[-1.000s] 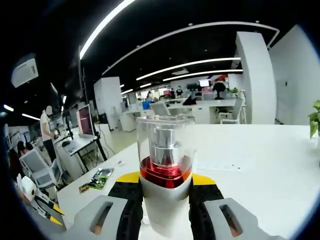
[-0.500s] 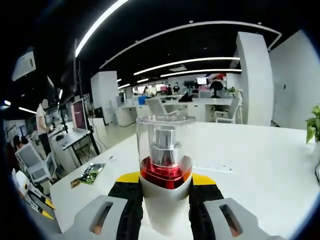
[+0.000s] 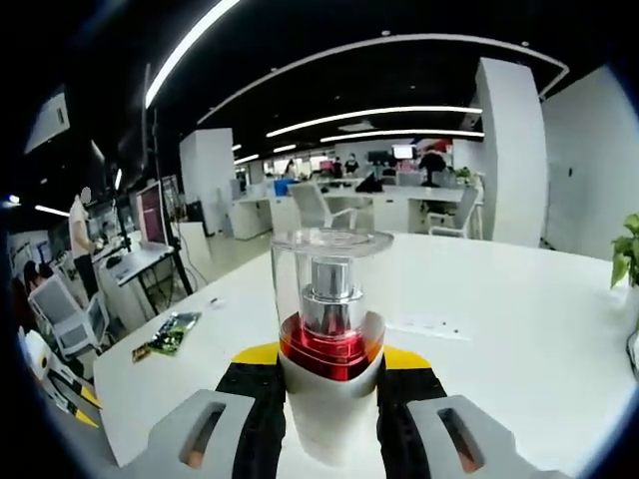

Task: Arrange the skincare products in the storage area until every visible bottle or jar stands upright without overlapping.

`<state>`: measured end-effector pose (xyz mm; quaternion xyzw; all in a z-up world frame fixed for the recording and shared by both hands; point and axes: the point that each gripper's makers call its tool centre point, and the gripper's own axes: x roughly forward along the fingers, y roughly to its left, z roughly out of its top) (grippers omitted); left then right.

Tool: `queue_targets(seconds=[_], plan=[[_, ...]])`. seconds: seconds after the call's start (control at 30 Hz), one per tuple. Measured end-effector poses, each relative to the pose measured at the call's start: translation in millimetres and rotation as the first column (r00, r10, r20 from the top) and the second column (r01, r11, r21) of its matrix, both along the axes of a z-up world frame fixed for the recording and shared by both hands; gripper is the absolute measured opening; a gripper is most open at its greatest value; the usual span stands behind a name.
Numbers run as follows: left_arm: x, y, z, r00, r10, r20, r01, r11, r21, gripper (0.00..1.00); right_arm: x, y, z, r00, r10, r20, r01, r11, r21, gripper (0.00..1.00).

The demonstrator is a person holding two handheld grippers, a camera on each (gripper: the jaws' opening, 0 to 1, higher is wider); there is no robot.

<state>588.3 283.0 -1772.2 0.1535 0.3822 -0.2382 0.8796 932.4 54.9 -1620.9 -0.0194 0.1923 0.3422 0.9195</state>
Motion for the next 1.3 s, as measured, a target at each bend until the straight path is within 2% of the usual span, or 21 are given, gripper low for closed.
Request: queue_targets(seconds=[0.7,1.3], plan=[[-1.7,2.4,-3.7,1.0,-0.004,-0.017,0.004,1.0,0.021,0.19,26.5,-1.7,-6.7,1.0,-0.001,0.005,0.001,0.999,-0.045,0.3],[-2.9,4.5,-5.8,1.0,-0.006,-0.029,0.007,0.999,0.036,0.17,44.9,-13.8,-17.7,0.999,-0.042,-0.011,0.042,0.997,-0.06,0.3]])
